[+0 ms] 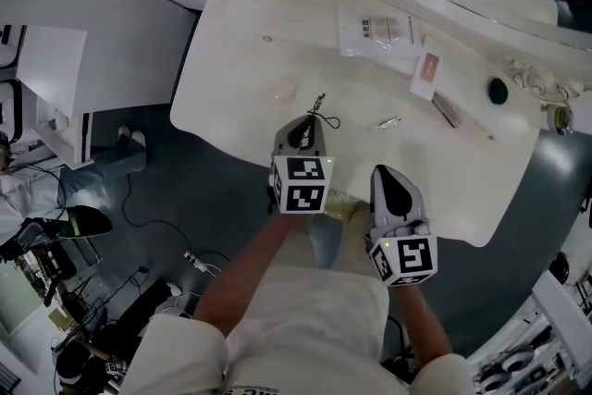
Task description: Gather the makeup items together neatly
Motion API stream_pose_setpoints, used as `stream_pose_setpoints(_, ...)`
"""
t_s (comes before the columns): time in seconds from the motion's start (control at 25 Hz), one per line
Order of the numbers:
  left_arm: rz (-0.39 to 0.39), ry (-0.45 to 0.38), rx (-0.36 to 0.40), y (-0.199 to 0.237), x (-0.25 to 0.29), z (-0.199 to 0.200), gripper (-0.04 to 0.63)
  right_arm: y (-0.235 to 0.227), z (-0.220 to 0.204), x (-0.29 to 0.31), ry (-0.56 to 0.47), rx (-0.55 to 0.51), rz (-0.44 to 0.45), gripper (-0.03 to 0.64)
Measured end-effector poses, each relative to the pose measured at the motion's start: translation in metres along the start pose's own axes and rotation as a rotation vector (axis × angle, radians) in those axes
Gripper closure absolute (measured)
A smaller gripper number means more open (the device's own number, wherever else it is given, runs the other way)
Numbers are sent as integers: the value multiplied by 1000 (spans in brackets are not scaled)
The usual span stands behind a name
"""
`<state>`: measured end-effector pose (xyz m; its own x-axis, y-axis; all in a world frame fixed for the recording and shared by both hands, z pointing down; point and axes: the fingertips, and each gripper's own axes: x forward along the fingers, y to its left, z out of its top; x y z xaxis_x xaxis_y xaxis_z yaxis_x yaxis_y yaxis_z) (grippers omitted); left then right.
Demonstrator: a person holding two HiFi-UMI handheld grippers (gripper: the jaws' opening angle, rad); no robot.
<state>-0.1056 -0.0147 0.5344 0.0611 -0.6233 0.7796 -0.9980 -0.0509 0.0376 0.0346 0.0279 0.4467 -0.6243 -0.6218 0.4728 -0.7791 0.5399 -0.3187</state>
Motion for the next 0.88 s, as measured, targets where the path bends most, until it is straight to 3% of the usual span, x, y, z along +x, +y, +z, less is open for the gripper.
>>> stream_pose_setpoints(0.56, -64, 11, 34, -49, -15, -7, 580, -22, -4, -27, -22, 23, -79, 614)
stream_pose_setpoints(0.88, -76, 64, 43, -67, -8, -27, 580, -32, -12, -38, -23, 39, -104, 614)
